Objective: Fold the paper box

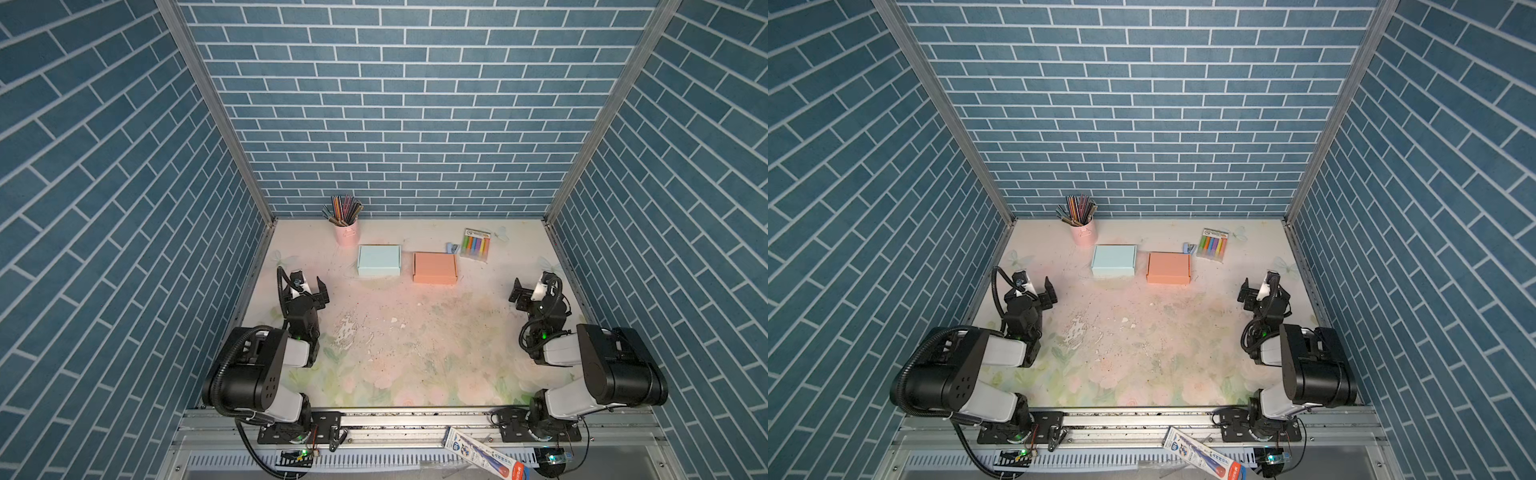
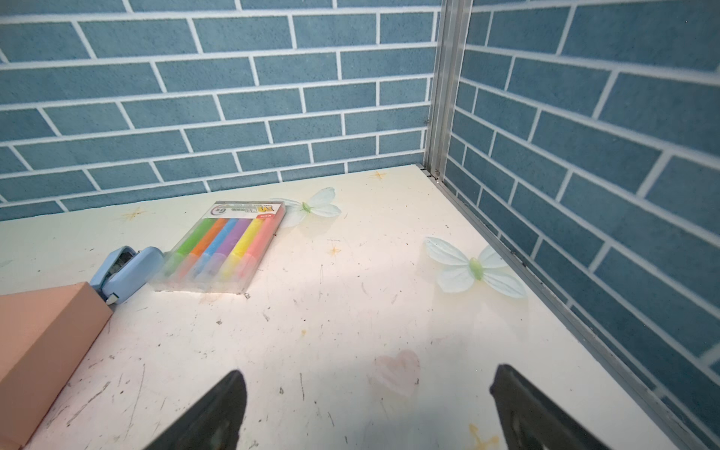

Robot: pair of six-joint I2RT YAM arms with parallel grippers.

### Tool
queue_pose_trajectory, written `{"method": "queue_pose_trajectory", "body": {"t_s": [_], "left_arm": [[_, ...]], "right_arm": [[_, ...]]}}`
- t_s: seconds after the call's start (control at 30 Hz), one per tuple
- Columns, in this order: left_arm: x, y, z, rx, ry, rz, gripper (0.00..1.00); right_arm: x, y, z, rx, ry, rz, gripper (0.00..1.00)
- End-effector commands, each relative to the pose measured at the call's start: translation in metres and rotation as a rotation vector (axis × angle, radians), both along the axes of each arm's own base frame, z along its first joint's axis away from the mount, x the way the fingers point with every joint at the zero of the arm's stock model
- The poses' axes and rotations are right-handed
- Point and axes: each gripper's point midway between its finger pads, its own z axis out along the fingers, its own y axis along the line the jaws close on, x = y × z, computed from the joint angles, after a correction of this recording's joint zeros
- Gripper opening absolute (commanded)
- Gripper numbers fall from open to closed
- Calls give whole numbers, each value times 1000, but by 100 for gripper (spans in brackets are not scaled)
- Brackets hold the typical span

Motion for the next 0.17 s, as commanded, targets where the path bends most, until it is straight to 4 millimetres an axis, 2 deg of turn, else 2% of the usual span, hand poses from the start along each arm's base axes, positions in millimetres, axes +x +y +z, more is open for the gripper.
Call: {"method": "queue_pose_trajectory", "body": {"t_s": [0.0,0.13], "left_arm": [[3,-1,3,15,-6,-1,89],[3,-1,4,15,-10,-1,88]], "right_arm": [[2,1,1,-18,-2,11,98],[2,1,2,-19,-5,10,98]]}}
